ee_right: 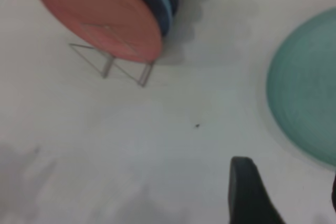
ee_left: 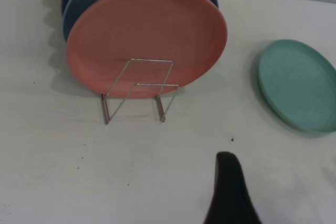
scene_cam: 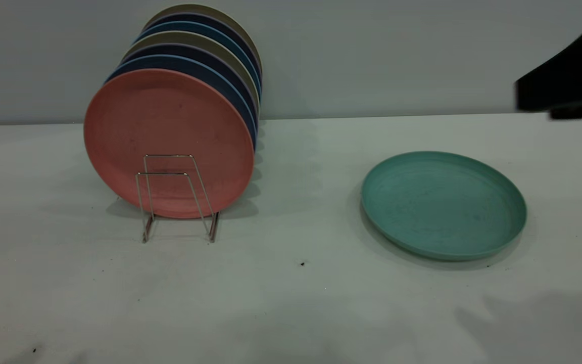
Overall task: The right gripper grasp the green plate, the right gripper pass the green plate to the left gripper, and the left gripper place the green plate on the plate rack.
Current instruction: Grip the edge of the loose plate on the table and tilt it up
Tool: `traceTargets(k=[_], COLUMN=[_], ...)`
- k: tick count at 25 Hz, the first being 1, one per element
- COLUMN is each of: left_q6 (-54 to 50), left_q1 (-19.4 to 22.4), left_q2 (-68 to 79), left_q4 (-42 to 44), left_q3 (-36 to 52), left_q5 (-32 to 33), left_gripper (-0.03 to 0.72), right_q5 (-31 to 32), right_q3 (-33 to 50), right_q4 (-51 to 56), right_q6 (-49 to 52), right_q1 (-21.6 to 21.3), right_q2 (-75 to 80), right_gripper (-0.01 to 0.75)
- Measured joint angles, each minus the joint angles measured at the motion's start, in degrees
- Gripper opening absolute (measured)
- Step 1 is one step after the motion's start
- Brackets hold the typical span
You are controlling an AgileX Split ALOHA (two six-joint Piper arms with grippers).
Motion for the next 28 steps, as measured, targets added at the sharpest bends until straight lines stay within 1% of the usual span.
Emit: traceTargets(k=[3, 5, 10, 13, 16, 20, 28], left_q6=[0.4, 0.4, 0.57, 0.62, 0.69, 1.18, 1.82], left_q1=[0.0, 0.0, 0.0, 0.0, 0.0, 0.0, 0.0], left_q2=[0.2, 0.2, 0.2, 0.2, 0.2, 0.2, 0.2], left_q4=[-0.41, -0.61, -0.61, -0.55, -0.55, -0.55, -0.55], left_q3=[0.0, 0.0, 0.0, 0.0, 0.0, 0.0, 0.0], left_q5=[-0.12, -0.24, -0.24, -0.24, -0.24, -0.24, 0.12], left_gripper=[0.526, 0.526, 0.526, 0.526, 0.526, 0.526, 0.526], right_q5=[0.02, 1.01, 4.87, 5.31, 5.31, 5.31, 5.66], right_q3=[-3.94, -7.07, -14.32, -18.5, -22.49, -26.75, -34.16], right_q4=[2.19, 2.19, 0.76, -1.8, -4.26, -4.81, -4.81], right_q6=[-2.95, -3.38, -2.18, -0.86, 0.81, 1.83, 4.98], right_q1=[-0.16, -1.62, -8.19, -11.74, -13.97, -15.43, -15.5], right_q2=[9.28, 15.5, 29.56, 37.27, 42.96, 47.93, 55.07], right_gripper=[0.401, 0.399, 0.399, 0.399, 0.399, 0.399, 0.399])
